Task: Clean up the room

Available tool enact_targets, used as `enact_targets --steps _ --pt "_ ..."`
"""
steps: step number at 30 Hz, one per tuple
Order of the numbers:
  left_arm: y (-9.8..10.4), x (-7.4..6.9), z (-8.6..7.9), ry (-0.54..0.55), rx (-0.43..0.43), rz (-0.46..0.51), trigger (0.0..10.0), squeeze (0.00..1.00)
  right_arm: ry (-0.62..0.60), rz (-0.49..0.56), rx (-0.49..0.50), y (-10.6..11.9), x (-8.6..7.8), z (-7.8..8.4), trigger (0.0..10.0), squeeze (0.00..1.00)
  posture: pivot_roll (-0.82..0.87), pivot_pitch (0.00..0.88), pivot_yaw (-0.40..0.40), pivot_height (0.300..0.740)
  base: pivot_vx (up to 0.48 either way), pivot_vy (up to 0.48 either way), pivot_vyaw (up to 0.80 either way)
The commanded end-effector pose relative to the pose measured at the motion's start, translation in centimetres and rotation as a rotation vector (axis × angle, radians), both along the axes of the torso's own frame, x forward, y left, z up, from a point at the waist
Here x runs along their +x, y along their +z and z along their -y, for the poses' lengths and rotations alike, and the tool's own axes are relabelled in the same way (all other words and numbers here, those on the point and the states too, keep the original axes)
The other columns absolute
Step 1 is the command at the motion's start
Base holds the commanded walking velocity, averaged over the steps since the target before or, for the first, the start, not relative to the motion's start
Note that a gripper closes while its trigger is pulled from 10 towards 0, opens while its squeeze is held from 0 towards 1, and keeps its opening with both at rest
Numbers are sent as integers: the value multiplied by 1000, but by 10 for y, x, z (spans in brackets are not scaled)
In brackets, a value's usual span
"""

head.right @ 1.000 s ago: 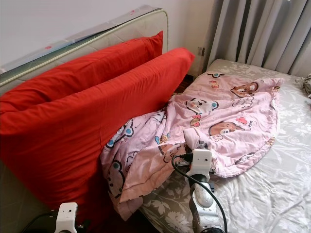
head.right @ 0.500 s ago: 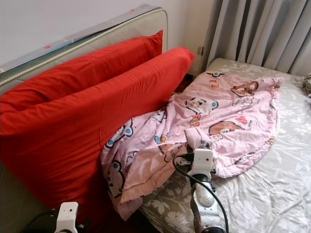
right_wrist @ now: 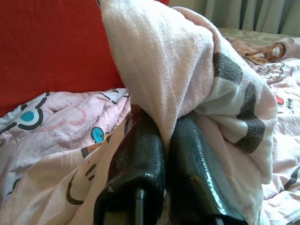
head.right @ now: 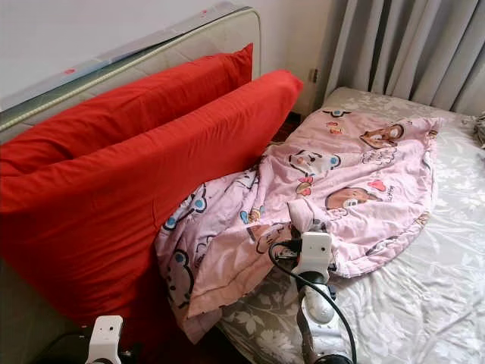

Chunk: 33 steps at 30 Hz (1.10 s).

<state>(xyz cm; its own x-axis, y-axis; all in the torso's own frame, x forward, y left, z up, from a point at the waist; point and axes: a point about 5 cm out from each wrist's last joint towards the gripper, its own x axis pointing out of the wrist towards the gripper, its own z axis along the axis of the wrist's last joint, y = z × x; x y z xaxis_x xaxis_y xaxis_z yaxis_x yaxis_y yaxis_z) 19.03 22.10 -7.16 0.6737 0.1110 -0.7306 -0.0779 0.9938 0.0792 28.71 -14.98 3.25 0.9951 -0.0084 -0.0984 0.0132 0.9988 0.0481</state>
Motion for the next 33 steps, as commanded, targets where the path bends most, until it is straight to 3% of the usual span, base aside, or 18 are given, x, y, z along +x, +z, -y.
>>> enact_targets --steps 1,24,33 --pt "-1 -3 -1 4 2 -12 10000 0 12 12 -6 3 3 -4 10000 0 -10 29 17 740 0 0 0" --pt "0 0 2 -10 -1 2 10000 0 2 14 -15 3 3 -3 10000 0 -8 24 19 740 -221 0 0" --pt "0 1 2 -12 0 6 10000 0 -201 42 -91 9 4 26 10000 0 -8 26 21 740 -241 0 0"
